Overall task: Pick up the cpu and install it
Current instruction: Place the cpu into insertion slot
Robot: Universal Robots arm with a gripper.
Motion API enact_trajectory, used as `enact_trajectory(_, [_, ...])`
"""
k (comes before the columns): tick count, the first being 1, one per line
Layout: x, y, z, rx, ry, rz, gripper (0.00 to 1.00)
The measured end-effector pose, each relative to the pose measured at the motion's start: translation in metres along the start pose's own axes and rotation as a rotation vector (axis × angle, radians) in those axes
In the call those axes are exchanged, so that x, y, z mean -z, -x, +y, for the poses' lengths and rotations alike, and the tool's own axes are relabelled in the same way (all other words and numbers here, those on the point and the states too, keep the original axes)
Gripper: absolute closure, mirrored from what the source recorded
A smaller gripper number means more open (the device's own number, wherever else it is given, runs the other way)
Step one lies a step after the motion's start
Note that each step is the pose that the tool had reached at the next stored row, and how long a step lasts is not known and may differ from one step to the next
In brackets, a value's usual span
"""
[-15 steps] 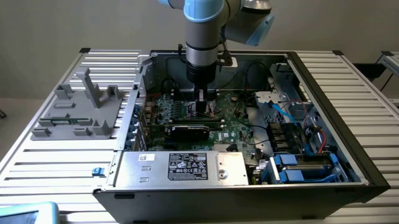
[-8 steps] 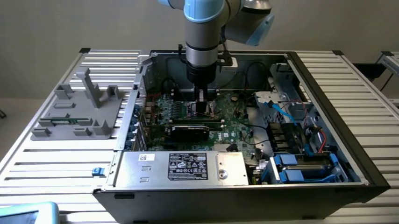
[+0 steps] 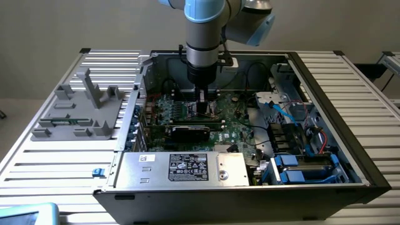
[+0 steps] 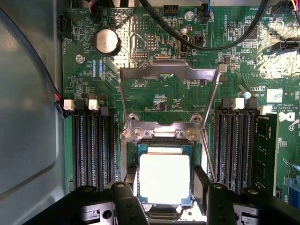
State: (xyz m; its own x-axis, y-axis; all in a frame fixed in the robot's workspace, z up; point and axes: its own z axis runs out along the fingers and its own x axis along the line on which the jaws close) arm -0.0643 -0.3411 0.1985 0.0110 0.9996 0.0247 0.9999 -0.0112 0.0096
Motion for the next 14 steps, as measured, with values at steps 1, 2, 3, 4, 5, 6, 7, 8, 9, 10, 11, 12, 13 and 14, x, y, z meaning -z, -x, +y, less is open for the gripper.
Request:
enact_trajectory(1, [0.0000, 0.0000, 0.0000, 0.000, 0.0000, 0.0000, 0.45])
enact_trajectory(2, [0.0000, 0.0001, 0.0000, 0.000, -0.0001, -0.0001, 0.45])
enact_trajectory(3, [-0.0001, 0.0001, 0.0001, 0.000, -0.0001, -0.0002, 0.45])
enact_trajectory(4, [-0.0002, 0.0001, 0.0003, 0.000, -0.0001, -0.0002, 0.45])
enact_trajectory(5, [-0.0003, 0.0001, 0.0005, 0.000, -0.0001, -0.0001, 0.45])
enact_trajectory(6, [-0.0004, 0.0001, 0.0005, 0.000, -0.0001, -0.0001, 0.45])
enact_trajectory(7, [-0.0006, 0.0001, 0.0005, 0.000, -0.0001, 0.0001, 0.45])
enact_trajectory(8, [-0.0008, 0.0001, 0.0005, 0.000, 0.0000, 0.0003, 0.45])
enact_trajectory(9, [-0.0009, 0.0001, 0.0006, 0.000, 0.0000, 0.0006, 0.45])
enact_trajectory(10, [-0.0009, 0.0000, 0.0005, 0.000, 0.0000, 0.0007, 0.45])
enact_trajectory(11, [-0.0010, -0.0002, 0.0006, 0.000, 0.0002, 0.0009, 0.45])
enact_trajectory(12, [-0.0010, -0.0002, 0.0006, -0.001, 0.0002, 0.0010, 0.45])
enact_trajectory(13, [-0.0010, -0.0002, 0.0006, -0.001, 0.0002, 0.0011, 0.45])
enact_trajectory(14, [-0.0010, -0.0002, 0.0006, -0.001, 0.0002, 0.0010, 0.45])
